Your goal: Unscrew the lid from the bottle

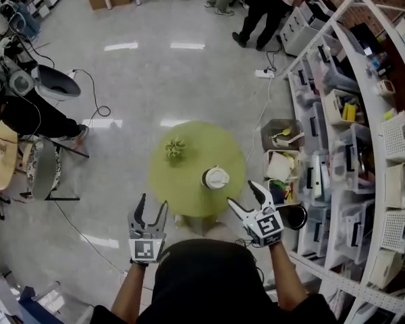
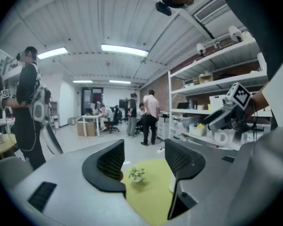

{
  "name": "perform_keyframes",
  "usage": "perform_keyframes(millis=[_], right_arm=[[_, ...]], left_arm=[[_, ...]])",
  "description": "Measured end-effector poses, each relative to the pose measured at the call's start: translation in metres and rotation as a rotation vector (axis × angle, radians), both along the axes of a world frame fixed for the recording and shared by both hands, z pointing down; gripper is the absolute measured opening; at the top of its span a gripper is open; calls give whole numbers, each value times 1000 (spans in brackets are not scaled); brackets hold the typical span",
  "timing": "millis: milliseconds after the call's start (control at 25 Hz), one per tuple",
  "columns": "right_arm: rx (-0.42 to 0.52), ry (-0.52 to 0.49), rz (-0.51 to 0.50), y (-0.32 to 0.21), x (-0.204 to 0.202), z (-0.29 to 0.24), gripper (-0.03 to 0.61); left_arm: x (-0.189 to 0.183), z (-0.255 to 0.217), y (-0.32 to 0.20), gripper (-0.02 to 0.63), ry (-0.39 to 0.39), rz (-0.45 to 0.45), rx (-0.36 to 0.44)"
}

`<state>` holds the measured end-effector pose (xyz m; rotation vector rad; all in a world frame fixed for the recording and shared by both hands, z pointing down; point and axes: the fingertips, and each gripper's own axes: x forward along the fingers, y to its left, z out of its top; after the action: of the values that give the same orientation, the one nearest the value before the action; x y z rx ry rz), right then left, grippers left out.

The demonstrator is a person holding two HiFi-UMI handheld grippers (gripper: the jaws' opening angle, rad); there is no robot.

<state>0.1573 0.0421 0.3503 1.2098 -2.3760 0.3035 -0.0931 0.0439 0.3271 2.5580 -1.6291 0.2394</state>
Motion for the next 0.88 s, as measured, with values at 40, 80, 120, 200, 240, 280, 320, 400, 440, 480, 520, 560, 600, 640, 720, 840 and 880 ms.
perform_keyframes(millis=[40, 80, 120, 200, 240, 280, 320, 400, 440, 480, 520, 560, 600, 640, 720, 840, 880], right_arm=[[40, -8, 19, 2, 0, -9, 307], [63, -23, 43, 4, -3, -15, 229], [69, -32, 64, 6, -8, -20, 179], [76, -3, 83, 11, -17, -22, 102], [96, 24, 83, 14, -18, -21, 50], [116, 44, 79, 19, -17, -20, 2], [129, 51, 75, 23, -16, -18, 0], [146, 25, 93, 25, -12, -23, 0], [149, -2, 111, 25, -9, -28, 0], [149, -33, 130, 26, -6, -35, 0], [147, -64, 151, 28, -2, -43, 0], [144, -89, 177, 30, 2, -52, 0], [143, -104, 202, 32, 5, -60, 0], [146, -109, 220, 34, 7, -65, 0], [150, -102, 244, 36, 11, -69, 0], [152, -93, 262, 35, 14, -68, 0], [159, -91, 258, 35, 13, -67, 0]], left_arm=[[-4, -11, -2, 262, 11, -22, 29], [-8, -21, -4, 222, 27, -44, 56], [-11, -30, -7, 159, 42, -68, 80], [-12, -40, -10, 57, 56, -99, 109], [-9, -43, -10, 40, 53, -101, 117], [-5, -46, -8, 20, 44, -95, 125], [-2, -49, -7, 17, 31, -85, 133], [2, -54, -4, 17, 9, -68, 142], [4, -55, -2, 17, 2, -59, 141], [6, -56, -1, 17, -4, -49, 140], [9, -57, 0, 17, -10, -37, 139], [11, -58, 0, 17, -14, -25, 137], [13, -59, 0, 17, -16, -16, 134], [13, -60, 0, 17, -17, -11, 131], [12, -63, -2, 17, -20, -6, 128], [11, -64, -4, 17, -21, 1, 128], [11, -64, -4, 17, -24, 6, 129]])
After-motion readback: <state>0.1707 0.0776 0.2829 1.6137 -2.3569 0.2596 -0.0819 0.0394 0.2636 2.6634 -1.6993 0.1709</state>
